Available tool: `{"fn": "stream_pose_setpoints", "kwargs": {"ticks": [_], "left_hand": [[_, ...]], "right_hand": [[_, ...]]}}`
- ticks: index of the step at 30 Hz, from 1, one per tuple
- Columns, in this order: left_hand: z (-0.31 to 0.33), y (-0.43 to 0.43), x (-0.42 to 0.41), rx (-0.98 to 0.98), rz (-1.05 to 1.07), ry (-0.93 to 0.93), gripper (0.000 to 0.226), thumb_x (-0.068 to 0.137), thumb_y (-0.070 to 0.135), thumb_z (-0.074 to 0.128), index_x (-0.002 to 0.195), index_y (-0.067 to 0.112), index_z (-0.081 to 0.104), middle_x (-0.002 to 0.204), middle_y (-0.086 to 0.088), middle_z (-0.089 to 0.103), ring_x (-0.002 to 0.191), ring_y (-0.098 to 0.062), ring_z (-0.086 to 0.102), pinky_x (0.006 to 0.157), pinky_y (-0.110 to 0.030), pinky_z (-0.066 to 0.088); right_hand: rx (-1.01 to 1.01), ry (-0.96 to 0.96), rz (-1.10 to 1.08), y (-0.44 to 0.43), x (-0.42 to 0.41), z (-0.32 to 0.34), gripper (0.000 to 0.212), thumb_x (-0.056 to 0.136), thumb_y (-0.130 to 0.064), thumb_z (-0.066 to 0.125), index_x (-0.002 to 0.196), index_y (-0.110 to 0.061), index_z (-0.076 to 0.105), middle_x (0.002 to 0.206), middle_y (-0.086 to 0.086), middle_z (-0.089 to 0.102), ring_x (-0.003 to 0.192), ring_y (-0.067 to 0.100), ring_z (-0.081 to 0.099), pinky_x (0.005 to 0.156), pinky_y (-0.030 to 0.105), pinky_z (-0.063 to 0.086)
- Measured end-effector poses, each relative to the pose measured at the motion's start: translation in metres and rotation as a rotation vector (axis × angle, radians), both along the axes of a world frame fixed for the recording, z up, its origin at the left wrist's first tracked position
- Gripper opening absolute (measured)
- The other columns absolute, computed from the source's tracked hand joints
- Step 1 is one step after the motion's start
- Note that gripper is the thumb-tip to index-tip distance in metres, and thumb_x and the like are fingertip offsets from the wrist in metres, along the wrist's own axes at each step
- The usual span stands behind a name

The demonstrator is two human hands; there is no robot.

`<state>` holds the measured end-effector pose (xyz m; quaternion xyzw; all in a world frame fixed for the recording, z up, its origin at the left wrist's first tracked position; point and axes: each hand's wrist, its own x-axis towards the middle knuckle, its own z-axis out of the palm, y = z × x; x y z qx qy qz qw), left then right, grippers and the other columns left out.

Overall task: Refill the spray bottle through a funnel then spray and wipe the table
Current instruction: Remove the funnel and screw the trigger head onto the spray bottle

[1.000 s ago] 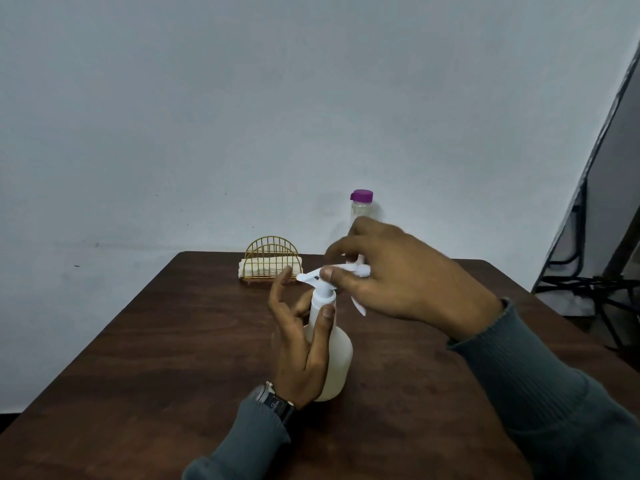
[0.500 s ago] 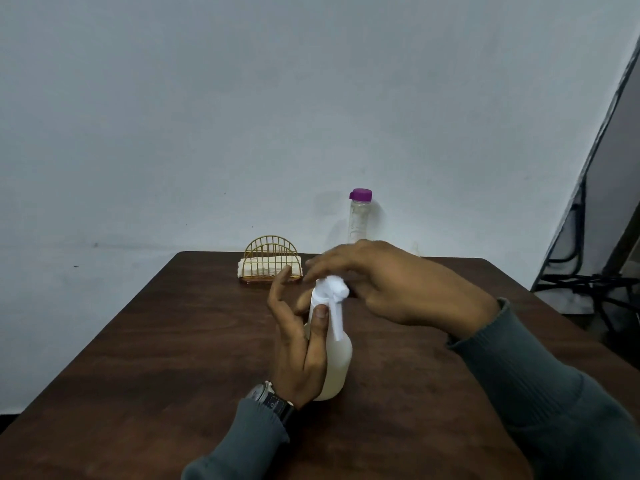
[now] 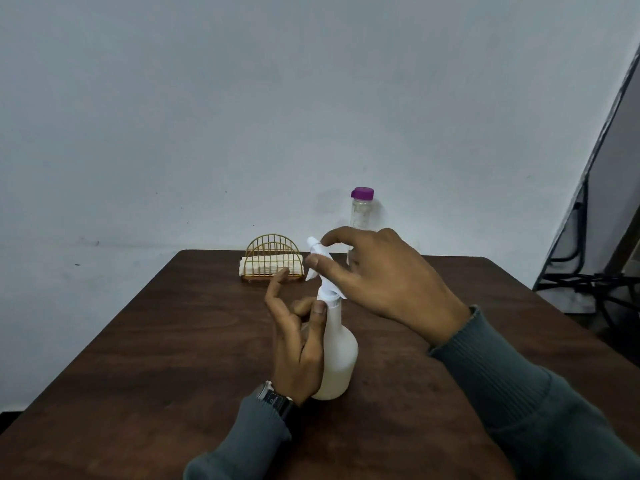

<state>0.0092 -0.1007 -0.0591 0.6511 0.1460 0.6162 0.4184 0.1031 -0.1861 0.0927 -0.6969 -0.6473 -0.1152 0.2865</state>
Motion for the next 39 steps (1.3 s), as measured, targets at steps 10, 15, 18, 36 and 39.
{"fn": "stream_pose_setpoints", "kwargs": {"ticks": [10,15,18,36,39], "left_hand": [[0.008,-0.007,-0.003,0.005,0.028,0.039,0.061,0.097,0.048,0.051,0.146,0.033,0.018,0.099,0.007,0.079,0.102,-0.006,0.072,0.089,-0.012,0.047],[0.015,-0.014,-0.005,0.046,0.097,0.076,0.056,0.095,0.047,0.05,0.14,0.029,0.023,0.104,0.041,0.066,0.101,0.014,0.065,0.086,-0.003,0.043],[0.016,-0.012,-0.004,0.062,0.135,0.102,0.061,0.098,0.04,0.05,0.144,0.012,0.024,0.109,0.038,0.068,0.104,0.009,0.068,0.091,-0.013,0.049],[0.009,-0.001,-0.006,0.077,0.128,0.026,0.081,0.094,0.04,0.059,0.158,0.01,0.02,0.066,0.001,0.071,0.062,-0.008,0.068,0.066,-0.024,0.049],[0.008,-0.001,-0.007,0.061,0.125,0.002,0.071,0.096,0.042,0.055,0.155,0.021,0.022,0.073,-0.003,0.075,0.071,-0.01,0.074,0.07,-0.021,0.052]], "right_hand": [[-0.202,-0.312,0.217,-0.002,0.02,0.016,0.039,0.095,-0.021,0.071,0.13,-0.038,0.069,0.156,-0.019,0.045,0.131,0.015,0.042,0.103,0.036,0.047],[-0.102,-0.238,0.023,-0.011,0.016,0.016,0.045,0.085,-0.071,0.066,0.114,-0.037,0.073,0.08,-0.019,0.06,0.086,0.007,0.061,0.068,0.02,0.035],[-0.133,0.084,0.131,-0.022,0.004,0.019,0.053,0.091,-0.075,0.052,0.132,-0.043,0.064,0.061,-0.012,0.07,0.075,-0.004,0.066,0.074,0.02,0.047],[-0.143,-0.377,0.135,-0.003,-0.009,0.009,0.041,0.107,-0.049,0.046,0.138,-0.029,0.064,0.127,-0.006,0.067,0.112,0.019,0.058,0.095,0.04,0.047],[-0.148,-0.419,0.073,-0.008,-0.011,0.013,0.055,0.1,-0.063,0.049,0.145,-0.033,0.057,0.127,-0.008,0.068,0.112,0.019,0.051,0.092,0.036,0.036]]}}
